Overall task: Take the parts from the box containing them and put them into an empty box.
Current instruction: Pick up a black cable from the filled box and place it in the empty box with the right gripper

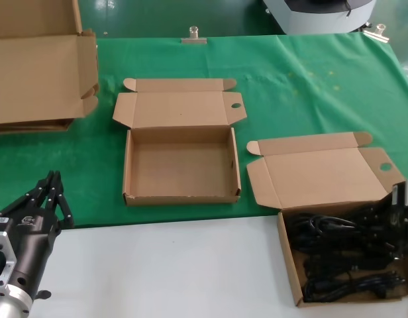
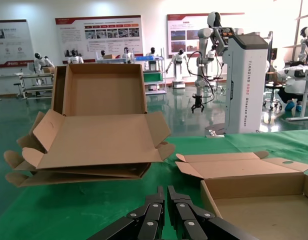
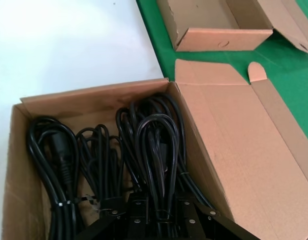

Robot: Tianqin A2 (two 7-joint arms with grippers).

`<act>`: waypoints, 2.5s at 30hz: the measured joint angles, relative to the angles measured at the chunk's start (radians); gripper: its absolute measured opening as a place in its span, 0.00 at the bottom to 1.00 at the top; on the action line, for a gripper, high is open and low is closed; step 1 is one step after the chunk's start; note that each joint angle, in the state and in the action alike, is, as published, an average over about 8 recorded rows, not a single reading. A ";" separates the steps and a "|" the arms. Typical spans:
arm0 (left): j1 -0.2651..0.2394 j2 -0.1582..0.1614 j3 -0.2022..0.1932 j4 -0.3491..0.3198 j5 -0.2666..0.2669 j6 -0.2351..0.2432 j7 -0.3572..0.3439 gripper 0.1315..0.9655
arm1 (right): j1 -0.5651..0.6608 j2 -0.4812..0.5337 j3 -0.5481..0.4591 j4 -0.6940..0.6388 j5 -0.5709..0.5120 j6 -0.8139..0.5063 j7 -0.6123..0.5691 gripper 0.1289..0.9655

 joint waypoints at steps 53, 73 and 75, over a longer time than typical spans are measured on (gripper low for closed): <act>0.000 0.000 0.000 0.000 0.000 0.000 0.000 0.05 | 0.271 -0.352 -0.074 -0.022 -0.055 0.037 0.030 0.12; 0.000 0.000 0.000 0.000 0.000 0.000 0.000 0.05 | 0.430 -0.684 -0.347 -0.578 0.235 0.339 -0.276 0.12; 0.000 0.000 0.000 0.000 0.000 0.000 0.000 0.05 | 0.432 -0.690 -0.429 -0.586 0.311 0.381 -0.281 0.12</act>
